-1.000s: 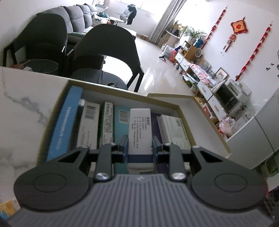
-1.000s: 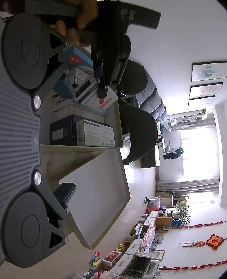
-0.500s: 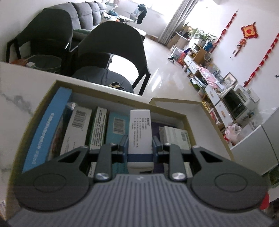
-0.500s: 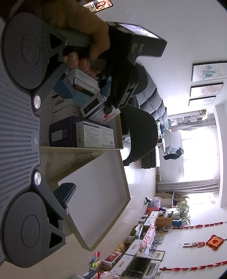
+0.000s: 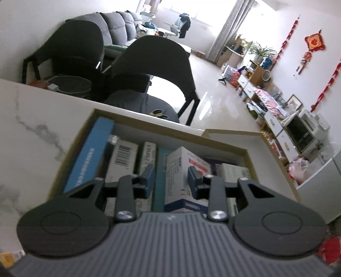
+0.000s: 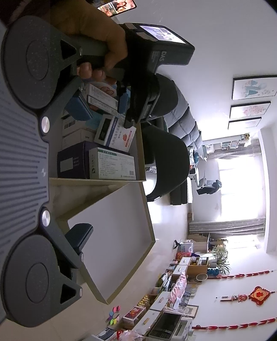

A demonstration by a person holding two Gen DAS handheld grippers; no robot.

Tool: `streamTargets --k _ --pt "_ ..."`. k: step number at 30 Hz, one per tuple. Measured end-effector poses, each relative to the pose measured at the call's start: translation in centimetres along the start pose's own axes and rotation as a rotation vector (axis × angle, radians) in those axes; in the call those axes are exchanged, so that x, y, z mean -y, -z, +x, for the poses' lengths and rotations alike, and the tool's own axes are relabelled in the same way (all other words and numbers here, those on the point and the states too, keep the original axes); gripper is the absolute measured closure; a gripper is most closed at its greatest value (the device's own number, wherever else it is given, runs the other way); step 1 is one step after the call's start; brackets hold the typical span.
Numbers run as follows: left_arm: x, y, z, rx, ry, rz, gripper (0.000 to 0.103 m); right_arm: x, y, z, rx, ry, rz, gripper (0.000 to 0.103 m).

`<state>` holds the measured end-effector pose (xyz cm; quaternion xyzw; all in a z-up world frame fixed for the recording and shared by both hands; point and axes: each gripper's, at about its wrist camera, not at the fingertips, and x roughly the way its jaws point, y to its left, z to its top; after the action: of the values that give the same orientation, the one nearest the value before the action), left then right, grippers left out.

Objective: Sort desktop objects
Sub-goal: 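Lower the white box into the beige box and open the left gripper, then withdraw the left gripper and move it to the yellow cartoon box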

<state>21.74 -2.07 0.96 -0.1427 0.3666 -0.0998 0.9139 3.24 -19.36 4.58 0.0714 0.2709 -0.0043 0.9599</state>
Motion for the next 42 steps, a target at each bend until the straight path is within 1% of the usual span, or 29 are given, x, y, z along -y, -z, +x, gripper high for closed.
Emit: streamTargets --k 3,8,10,15,20,21,25,29,32,36,38,40,42 --pt "0.2 0.0 0.2 -0.005 -0.006 0.004 0.072 -0.2 0.0 0.0 0.000 -0.003 -0.005 0.000" --pt "1.1 -0.1 0.9 -0.016 0.008 0.039 0.072 -0.6 -0.1 -0.1 0.002 -0.002 -0.011 0.000" --pt "1.4 -0.1 1.1 -0.022 0.021 0.042 0.077 -0.7 -0.2 -0.2 0.005 -0.001 -0.012 0.000" --pt "1.7 0.0 1.3 -0.027 0.030 0.043 0.077 -1.0 -0.2 -0.5 0.010 0.006 -0.016 0.000" --pt "0.7 -0.1 0.4 -0.022 0.053 0.011 0.074 -1.2 -0.2 -0.8 0.015 0.013 -0.020 0.000" --pt "0.6 -0.1 0.2 -0.017 0.056 0.010 0.071 -1.2 -0.2 -0.8 0.015 0.014 -0.021 0.000" --pt "0.3 -0.1 -0.9 -0.001 0.058 0.019 0.064 -1.5 -0.2 -0.9 0.016 0.014 -0.023 0.000" --pt "-0.1 -0.1 -2.4 0.013 0.069 0.021 0.059 -1.9 -0.1 -1.2 0.017 0.011 -0.029 0.000" --pt "-0.5 0.0 -3.6 0.031 0.074 0.036 0.052 -2.4 -0.1 -1.3 0.017 0.009 -0.037 0.000" --pt "-1.2 0.2 -5.2 0.042 0.072 0.062 0.038 -2.9 0.0 -1.4 0.013 0.004 -0.046 0.000" --pt "-1.6 0.3 -5.9 0.041 0.075 0.070 0.034 -3.2 0.1 -1.3 0.009 0.003 -0.051 0.000" --pt "-2.1 0.5 -6.7 0.045 0.080 0.078 0.028 -3.5 0.2 -1.3 0.004 0.003 -0.056 0.000" --pt "-2.7 0.7 -7.6 0.057 0.080 0.088 0.024 -3.9 0.3 -1.2 -0.002 0.001 -0.063 0.000"
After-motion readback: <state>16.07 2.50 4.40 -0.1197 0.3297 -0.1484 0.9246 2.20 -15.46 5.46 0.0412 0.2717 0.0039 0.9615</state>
